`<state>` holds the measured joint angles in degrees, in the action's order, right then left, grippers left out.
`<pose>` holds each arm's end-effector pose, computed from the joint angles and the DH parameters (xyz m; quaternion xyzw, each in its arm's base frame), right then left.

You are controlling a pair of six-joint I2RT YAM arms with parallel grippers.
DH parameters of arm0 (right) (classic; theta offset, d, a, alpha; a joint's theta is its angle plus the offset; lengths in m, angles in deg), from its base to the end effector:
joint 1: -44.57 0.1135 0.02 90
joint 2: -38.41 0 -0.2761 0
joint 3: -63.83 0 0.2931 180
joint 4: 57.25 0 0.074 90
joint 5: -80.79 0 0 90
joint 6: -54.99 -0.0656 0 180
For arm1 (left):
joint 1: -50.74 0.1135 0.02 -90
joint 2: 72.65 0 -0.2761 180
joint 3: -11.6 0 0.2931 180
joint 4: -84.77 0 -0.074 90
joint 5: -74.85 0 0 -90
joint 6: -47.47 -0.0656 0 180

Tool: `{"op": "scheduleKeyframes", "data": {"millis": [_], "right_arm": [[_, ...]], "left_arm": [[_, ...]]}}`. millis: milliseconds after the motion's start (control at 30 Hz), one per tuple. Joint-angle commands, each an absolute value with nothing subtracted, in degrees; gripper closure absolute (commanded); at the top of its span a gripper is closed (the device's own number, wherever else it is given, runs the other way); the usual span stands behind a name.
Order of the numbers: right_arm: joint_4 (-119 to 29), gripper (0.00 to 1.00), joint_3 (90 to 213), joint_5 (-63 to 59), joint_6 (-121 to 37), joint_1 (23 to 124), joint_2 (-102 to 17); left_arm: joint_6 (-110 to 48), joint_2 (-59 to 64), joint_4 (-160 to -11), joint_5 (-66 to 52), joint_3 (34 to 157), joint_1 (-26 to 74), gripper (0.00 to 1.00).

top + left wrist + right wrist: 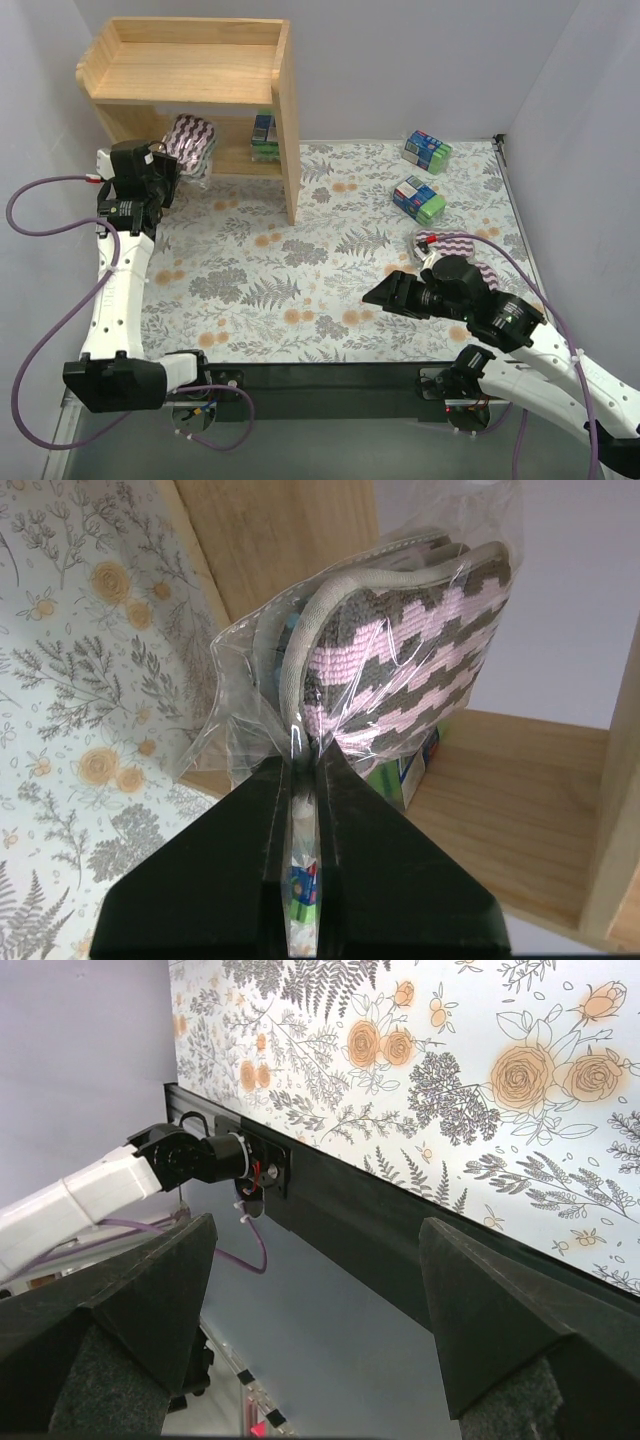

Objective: Place and organize the cleaning sponges onto the shelf

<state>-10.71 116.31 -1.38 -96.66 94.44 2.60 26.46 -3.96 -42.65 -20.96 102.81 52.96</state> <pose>0.1204 0.1567 0.2899 0.0546 0.8624 0.4464 0.2324 0.3105 0.0187 0.4132 -0.5243 0.6887 -0.2379 0.4407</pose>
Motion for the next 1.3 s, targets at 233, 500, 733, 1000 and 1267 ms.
{"op": "scheduleKeyframes", "data": {"millis": [233, 500, 733, 1000, 1267], "right_arm": [[-10.2, 0.24, 119.8, -3.1, -93.7, 93.9, 1.1], [-10.2, 0.23, 121.0, -3.4, -92.8, 93.4, 0.0], [-9.8, 0.23, 122.5, -3.3, -91.1, 92.9, -1.4], [-9.1, 0.21, 122.3, -3.6, -91.0, 92.6, 0.0], [-8.3, 0.20, 122.8, -3.5, -90.6, 92.4, 0.1]], "left_arm": [[34.2, 2.7, -60.5, -10.1, 96.5, 56.1, 1.00], [37.1, 8.0, -61.1, -10.9, 100.5, 53.8, 1.00], [39.6, 12.4, -61.0, -13.8, 104.1, 48.7, 1.00], [41.9, 12.2, -59.3, -17.5, 103.9, 46.8, 1.00], [42.2, 12.6, -62.1, -17.4, 102.1, 46.7, 0.98]]}}
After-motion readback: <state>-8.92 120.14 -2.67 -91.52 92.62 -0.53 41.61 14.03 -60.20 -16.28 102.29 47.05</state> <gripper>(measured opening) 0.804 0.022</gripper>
